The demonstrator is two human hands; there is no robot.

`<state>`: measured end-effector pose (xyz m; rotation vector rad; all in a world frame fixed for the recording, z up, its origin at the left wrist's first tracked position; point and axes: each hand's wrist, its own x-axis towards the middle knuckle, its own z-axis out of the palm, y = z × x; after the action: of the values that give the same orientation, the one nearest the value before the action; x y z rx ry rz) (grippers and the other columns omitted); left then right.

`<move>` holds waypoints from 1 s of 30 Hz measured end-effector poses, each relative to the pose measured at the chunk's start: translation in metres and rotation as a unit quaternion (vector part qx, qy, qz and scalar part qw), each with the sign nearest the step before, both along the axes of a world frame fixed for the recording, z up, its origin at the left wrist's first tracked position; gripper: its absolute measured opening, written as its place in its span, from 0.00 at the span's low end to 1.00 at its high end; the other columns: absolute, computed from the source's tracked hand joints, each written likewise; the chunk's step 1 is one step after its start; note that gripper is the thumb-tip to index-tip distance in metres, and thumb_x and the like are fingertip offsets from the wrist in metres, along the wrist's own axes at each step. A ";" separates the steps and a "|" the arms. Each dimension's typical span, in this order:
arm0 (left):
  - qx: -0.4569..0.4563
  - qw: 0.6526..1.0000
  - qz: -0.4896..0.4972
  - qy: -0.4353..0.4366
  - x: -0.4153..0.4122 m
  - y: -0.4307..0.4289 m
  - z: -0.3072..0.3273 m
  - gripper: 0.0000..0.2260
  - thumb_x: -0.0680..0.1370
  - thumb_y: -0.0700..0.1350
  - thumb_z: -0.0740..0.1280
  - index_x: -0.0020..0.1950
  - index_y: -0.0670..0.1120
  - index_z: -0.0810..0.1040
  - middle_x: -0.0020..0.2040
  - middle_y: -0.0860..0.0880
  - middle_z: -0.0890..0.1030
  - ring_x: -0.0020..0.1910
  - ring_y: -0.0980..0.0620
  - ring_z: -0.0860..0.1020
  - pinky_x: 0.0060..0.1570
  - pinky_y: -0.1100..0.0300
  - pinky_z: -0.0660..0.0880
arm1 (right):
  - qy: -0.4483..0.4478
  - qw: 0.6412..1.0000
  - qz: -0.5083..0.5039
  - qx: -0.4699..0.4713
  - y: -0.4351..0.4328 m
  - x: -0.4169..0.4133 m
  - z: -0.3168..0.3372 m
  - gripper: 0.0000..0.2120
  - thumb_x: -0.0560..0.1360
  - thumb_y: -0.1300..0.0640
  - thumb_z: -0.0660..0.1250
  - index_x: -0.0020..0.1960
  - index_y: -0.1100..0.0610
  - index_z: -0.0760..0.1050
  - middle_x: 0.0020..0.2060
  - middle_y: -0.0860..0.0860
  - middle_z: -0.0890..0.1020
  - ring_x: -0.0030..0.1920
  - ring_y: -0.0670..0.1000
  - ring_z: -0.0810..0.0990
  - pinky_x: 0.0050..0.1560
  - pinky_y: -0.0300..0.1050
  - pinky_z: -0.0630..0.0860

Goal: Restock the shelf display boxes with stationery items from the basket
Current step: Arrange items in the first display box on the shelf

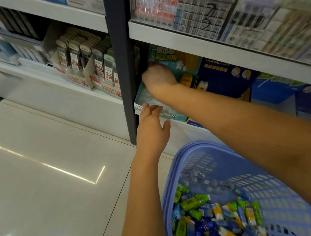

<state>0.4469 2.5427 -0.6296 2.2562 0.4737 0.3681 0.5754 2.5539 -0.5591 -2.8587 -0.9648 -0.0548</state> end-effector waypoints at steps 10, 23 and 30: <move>-0.114 0.993 0.019 -0.034 -0.033 -0.027 0.022 0.09 0.79 0.44 0.62 0.46 0.43 0.81 0.39 0.47 0.83 0.39 0.51 0.81 0.45 0.54 0.79 | -0.095 0.992 0.038 0.073 -0.118 -0.060 0.017 0.12 0.77 0.55 0.60 0.51 0.62 0.77 0.52 0.60 0.78 0.53 0.59 0.76 0.49 0.51 0.72; 0.019 0.823 -0.392 0.411 -0.061 -0.207 -0.135 0.11 0.79 0.37 0.60 0.58 0.35 0.77 0.57 0.34 0.77 0.53 0.39 0.76 0.51 0.50 0.72 | 0.425 0.878 -0.071 -0.207 -0.350 -0.187 -0.207 0.19 0.68 0.48 0.73 0.53 0.59 0.80 0.56 0.58 0.77 0.55 0.57 0.76 0.51 0.45 0.74; 0.076 0.813 -0.398 0.419 -0.045 -0.222 -0.169 0.17 0.80 0.37 0.60 0.69 0.39 0.68 0.65 0.36 0.70 0.60 0.37 0.73 0.58 0.49 0.70 | 0.464 0.869 -0.143 -0.095 -0.373 -0.176 -0.216 0.14 0.69 0.48 0.74 0.36 0.55 0.72 0.34 0.51 0.74 0.36 0.51 0.73 0.30 0.41 0.65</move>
<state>0.4017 2.3206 -0.7985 2.4381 -0.1347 -1.0902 0.3997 2.1813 -0.7754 -2.5906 -0.3393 1.3078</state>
